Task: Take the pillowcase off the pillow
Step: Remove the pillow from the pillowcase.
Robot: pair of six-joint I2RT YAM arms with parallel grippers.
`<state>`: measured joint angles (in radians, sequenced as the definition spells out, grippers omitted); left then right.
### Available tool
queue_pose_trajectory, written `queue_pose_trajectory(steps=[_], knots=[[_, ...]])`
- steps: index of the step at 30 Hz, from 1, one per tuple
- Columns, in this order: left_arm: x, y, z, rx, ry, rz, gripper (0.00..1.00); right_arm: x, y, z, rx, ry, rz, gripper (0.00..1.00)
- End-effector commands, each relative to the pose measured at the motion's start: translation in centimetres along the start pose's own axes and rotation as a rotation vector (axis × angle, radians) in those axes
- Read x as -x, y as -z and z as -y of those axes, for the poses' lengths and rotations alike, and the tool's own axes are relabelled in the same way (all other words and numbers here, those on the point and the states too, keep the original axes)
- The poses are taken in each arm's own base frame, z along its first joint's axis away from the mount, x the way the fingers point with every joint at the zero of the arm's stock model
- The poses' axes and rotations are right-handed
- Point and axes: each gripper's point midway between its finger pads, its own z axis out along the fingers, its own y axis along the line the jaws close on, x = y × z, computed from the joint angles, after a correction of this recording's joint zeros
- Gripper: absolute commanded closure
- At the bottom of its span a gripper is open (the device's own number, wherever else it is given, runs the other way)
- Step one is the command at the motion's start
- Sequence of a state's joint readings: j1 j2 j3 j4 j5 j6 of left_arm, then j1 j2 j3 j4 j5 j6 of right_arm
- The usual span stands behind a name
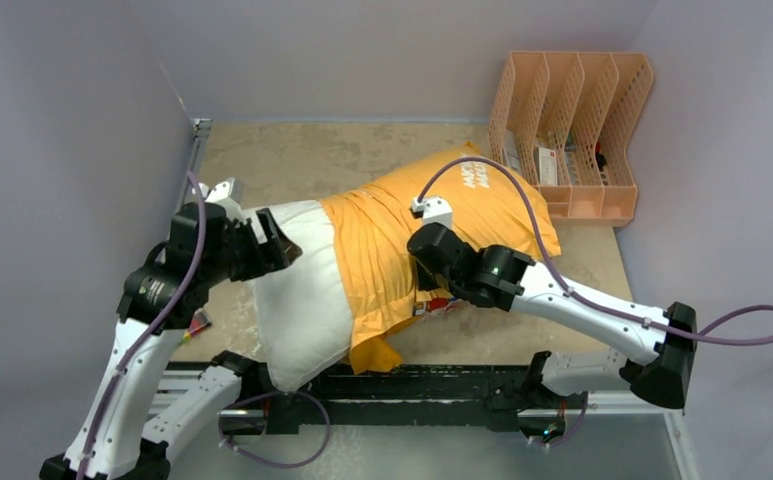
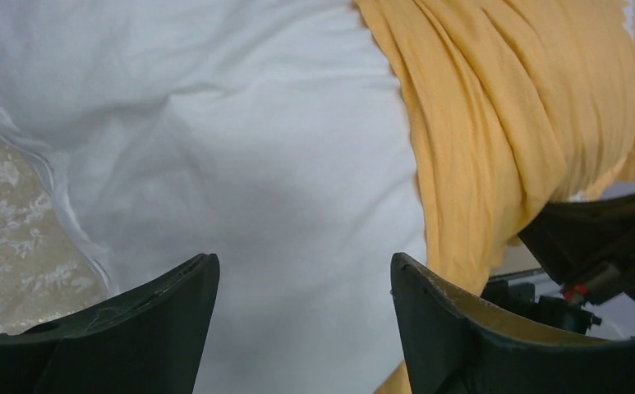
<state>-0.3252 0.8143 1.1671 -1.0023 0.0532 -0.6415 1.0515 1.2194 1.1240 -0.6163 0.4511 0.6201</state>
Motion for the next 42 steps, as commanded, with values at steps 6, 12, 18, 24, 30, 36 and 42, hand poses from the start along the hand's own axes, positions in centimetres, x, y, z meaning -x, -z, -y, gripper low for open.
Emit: queue_pose_trajectory(steps=[6,12,18,24,30,36,42], knots=[[-6.7,2.1,-1.1,-0.050,0.043,-0.206,0.22,6.1,1.0,-5.5,0.210,-0.030,0.140,1.00],[-8.9,1.7,0.2,-0.164,0.037,-0.295,0.21,6.4,1.0,-7.1,0.241,0.009,0.124,1.00],[-8.4,-0.1,-1.0,-0.101,0.080,-0.235,0.73,6.8,1.1,-7.7,0.252,0.017,0.124,1.00],[-5.0,-0.3,-3.4,0.077,0.025,-0.111,1.00,5.9,2.4,-8.2,0.295,-0.003,0.076,0.83],[-2.0,-0.7,-3.9,0.145,-0.008,-0.013,1.00,2.9,5.8,-13.8,0.467,-0.010,0.032,0.41],[-0.8,-1.3,-2.7,0.102,-0.022,0.008,1.00,-0.2,2.8,-15.7,0.341,-0.036,-0.024,0.37],[-0.4,-1.9,-3.7,0.164,-0.006,0.022,1.00,-1.0,-2.0,-14.0,0.044,-0.024,-0.025,0.48]])
